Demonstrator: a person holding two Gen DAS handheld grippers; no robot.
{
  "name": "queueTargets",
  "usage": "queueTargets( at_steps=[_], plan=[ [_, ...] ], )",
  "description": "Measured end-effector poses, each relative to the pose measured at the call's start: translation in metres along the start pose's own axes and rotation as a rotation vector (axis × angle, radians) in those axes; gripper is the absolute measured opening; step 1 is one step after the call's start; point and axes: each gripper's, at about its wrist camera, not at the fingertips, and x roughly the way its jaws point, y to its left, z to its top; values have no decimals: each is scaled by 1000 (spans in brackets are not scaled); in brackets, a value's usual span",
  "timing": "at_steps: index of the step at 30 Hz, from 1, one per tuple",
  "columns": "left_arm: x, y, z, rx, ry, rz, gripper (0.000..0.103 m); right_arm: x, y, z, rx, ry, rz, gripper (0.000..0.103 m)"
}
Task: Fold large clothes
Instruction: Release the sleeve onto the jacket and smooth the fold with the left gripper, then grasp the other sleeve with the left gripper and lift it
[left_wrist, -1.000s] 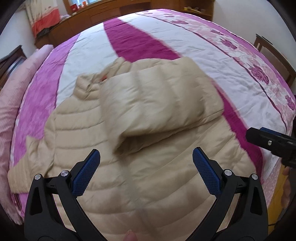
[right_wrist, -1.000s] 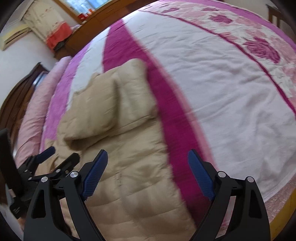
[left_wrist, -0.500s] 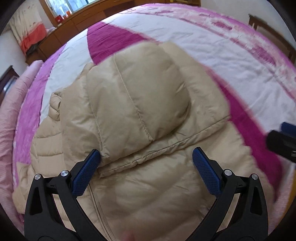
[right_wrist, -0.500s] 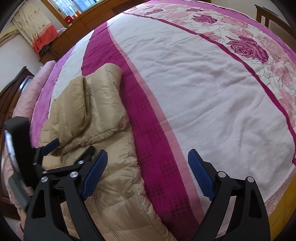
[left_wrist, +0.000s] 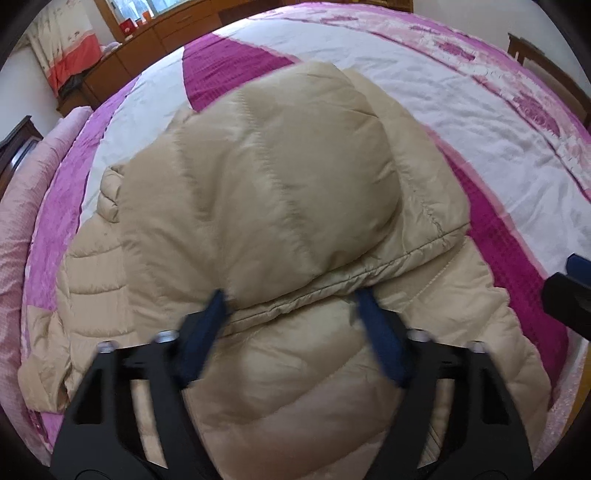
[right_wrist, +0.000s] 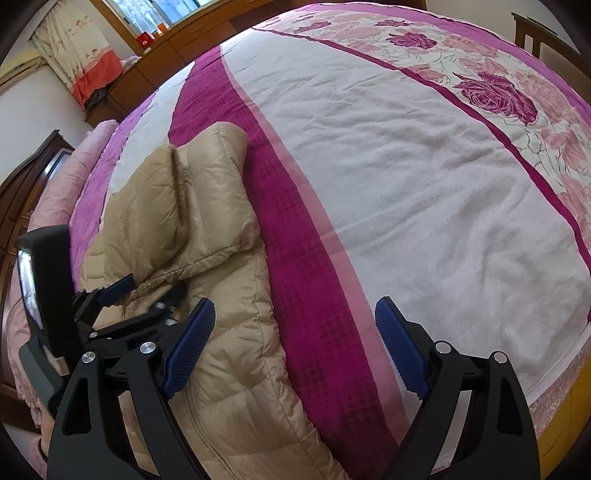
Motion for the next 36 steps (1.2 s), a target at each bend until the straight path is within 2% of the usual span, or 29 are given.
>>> queueTargets(
  at_steps=[1, 2, 4, 5, 6, 13, 17, 20, 21, 22, 24, 27, 31, 36],
  plan=[
    [-5, 3, -1, -8, -7, -1, 47, -1, 0, 0, 2, -2, 5, 86],
    [-9, 7, -2, -20, -15, -10, 40, -2, 0, -1, 1, -5, 10, 86],
    [-19, 18, -5, -66, -29, -43, 15, -4, 3, -3, -5, -12, 16, 86],
    [-23, 26, -6, -91, -35, -58, 10, -5, 5, -3, -10, -14, 20, 86],
    [-26, 31, -7, -105, -39, -66, 1, -6, 6, -4, -16, -16, 23, 86],
    [-58, 79, -19, -197, -112, -76, 0, -6, 25, -4, -52, -34, 38, 86],
    [-62, 95, -20, -222, -99, -95, 0, -6, 30, -4, -57, -39, 33, 86],
    [-62, 90, -16, -213, -82, -134, 4, -9, 31, -5, -76, -44, 18, 86],
    [-60, 86, -15, -205, -77, -148, 14, -10, 30, -5, -84, -47, 6, 86],
    [-59, 80, -13, -197, -72, -157, 36, -11, 29, -6, -87, -50, -2, 86],
    [-58, 71, -10, -189, -78, -141, 67, -14, 24, -5, -82, -58, -17, 86],
    [-55, 51, -1, -156, -98, -109, 73, -17, 12, -2, -61, -62, -22, 86],
    [-44, 22, 14, -119, -85, -118, 73, -17, -4, 2, -39, -63, -37, 86],
    [-27, -11, 29, -66, -109, -115, 74, -11, -21, 3, 3, -55, -18, 86]
  ],
)
